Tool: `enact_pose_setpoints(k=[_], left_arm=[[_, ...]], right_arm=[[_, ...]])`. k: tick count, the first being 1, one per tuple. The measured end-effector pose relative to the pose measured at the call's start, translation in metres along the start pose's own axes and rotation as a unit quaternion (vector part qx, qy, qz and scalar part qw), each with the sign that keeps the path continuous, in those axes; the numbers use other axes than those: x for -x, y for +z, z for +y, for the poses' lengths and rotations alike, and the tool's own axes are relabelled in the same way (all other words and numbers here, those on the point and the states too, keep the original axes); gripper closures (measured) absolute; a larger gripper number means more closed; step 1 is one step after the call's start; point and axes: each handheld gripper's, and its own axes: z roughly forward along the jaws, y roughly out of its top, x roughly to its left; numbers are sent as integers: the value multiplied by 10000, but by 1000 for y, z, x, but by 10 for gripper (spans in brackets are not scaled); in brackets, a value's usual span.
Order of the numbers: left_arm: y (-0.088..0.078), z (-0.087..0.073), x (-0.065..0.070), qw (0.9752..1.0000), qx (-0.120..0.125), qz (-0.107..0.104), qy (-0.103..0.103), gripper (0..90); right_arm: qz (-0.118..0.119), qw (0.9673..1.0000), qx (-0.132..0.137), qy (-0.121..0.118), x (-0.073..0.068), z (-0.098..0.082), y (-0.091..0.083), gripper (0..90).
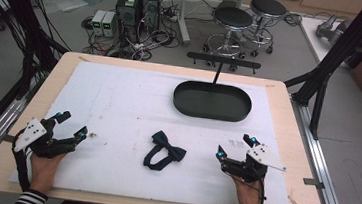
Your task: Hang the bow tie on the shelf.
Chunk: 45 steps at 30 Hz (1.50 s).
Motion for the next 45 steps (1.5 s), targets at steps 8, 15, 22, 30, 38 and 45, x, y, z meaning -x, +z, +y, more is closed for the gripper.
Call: enact_pose_setpoints(k=[8,15,22,30,38,45], left_arm=[[0,0,0,10000,5,-3,-2,152],[0,0,0,10000,-1,1,-2,152],[0,0,0,10000,0,4,-7,152],[0,0,0,10000,0,7,-17,152],[0,0,0,10000,2,14,-29,152],[0,0,0,10000,0,14,-34,153]], right_arm=[[415,9987,-279,-68,-10,20,7,35],[944,9921,-739,-357,-25,40,19,35],[1471,9770,-1408,-637,-39,50,37,35],[1861,9572,-1969,-1020,-55,54,53,36],[2177,9399,-2352,-1182,-68,55,70,47],[2495,9251,-2647,-1089,-77,53,84,146]])
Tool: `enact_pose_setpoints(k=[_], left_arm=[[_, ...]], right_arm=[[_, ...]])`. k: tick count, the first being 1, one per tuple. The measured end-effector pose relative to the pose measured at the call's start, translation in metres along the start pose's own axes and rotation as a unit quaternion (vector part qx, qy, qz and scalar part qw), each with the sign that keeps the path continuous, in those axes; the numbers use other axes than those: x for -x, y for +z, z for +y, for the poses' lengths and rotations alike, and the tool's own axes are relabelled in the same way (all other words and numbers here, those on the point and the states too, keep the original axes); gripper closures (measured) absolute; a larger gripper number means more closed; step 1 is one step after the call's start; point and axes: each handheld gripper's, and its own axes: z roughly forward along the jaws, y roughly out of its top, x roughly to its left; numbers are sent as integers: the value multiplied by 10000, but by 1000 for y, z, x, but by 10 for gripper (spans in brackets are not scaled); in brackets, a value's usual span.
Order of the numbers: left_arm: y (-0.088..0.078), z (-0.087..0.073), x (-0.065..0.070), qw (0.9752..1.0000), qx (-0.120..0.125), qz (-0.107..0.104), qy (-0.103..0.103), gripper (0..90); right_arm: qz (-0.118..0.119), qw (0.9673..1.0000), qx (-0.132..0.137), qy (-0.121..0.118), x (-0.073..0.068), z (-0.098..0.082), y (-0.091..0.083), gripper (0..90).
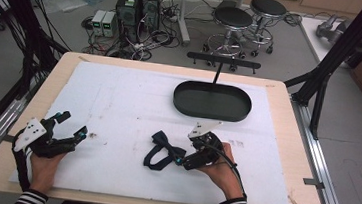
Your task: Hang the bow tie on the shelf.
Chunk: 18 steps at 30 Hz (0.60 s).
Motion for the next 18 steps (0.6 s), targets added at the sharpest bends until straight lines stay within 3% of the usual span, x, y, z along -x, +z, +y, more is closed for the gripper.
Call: enact_pose_setpoints(k=[18], left_arm=[[0,0,0,10000,2,-1,7,153]], right_arm=[[74,9986,-526,-58,-1,0,31,130]])
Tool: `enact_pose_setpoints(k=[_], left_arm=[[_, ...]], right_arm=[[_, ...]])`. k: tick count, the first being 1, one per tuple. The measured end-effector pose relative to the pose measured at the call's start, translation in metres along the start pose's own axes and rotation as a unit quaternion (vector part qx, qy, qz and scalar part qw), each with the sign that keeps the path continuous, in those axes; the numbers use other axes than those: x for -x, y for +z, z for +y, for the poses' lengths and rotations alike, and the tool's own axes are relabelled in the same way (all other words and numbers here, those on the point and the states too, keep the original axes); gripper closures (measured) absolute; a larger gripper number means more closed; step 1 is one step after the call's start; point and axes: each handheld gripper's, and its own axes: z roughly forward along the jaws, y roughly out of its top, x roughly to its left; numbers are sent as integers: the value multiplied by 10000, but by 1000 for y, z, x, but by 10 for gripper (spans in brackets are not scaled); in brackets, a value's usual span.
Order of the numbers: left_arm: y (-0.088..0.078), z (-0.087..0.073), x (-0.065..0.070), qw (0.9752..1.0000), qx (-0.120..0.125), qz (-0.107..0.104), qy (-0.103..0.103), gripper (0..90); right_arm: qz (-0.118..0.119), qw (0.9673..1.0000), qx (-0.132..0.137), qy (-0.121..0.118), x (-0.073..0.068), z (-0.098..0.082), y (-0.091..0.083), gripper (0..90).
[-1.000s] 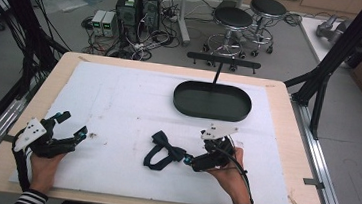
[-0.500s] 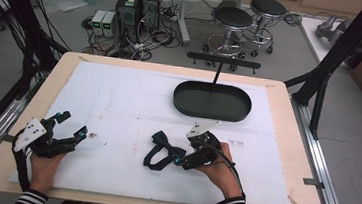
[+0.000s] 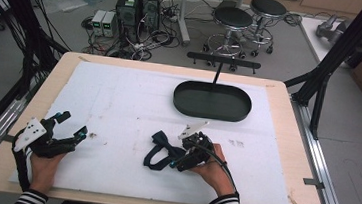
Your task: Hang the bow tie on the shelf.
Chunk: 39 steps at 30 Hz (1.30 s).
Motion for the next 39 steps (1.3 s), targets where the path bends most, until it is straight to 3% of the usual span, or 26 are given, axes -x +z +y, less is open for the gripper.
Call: enact_pose_setpoints(k=[11,24,31,39], left_arm=[[0,0,0,10000,13,4,-13,153],[0,0,0,10000,13,14,-21,153],[0,0,0,10000,18,9,-23,153],[0,0,0,10000,9,6,-24,153]], right_arm=[[-10,9995,-323,50,4,0,10,205],[-44,9983,-551,-170,0,4,11,257],[-29,9980,-632,-96,1,4,12,290],[-40,9971,-739,-175,1,5,14,383]])
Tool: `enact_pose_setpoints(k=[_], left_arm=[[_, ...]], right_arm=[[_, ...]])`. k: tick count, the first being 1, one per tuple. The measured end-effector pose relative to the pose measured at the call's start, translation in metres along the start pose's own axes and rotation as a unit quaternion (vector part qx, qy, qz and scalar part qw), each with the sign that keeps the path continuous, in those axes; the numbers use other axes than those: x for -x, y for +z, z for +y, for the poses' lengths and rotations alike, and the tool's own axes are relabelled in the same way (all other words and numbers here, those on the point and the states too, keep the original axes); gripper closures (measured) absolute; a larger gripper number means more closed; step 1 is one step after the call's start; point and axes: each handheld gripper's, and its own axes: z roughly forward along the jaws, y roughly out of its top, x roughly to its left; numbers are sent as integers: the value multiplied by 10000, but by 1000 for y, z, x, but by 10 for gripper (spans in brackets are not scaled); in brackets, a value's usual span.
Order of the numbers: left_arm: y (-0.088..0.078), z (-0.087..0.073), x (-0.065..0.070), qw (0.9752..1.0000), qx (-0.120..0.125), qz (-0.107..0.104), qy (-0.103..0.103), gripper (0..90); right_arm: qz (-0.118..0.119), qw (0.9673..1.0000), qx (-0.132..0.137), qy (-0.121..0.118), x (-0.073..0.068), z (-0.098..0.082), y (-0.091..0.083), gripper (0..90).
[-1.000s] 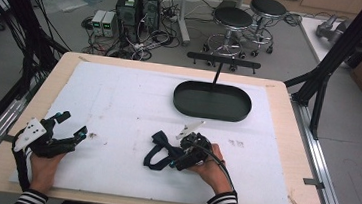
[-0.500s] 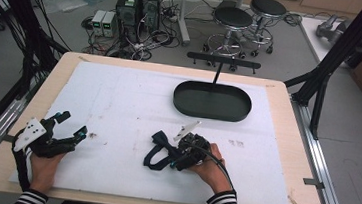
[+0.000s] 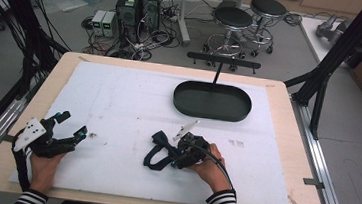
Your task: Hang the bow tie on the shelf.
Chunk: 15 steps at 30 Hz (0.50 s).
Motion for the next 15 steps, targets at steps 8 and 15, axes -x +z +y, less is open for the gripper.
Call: enact_pose_setpoints(k=[8,15], left_arm=[[0,0,0,10000,6,4,-3,153],[0,0,0,10000,7,5,-2,153]], right_arm=[[-41,10000,-10,17,0,0,-1,455],[-34,10000,-78,19,-2,2,-2,590]])
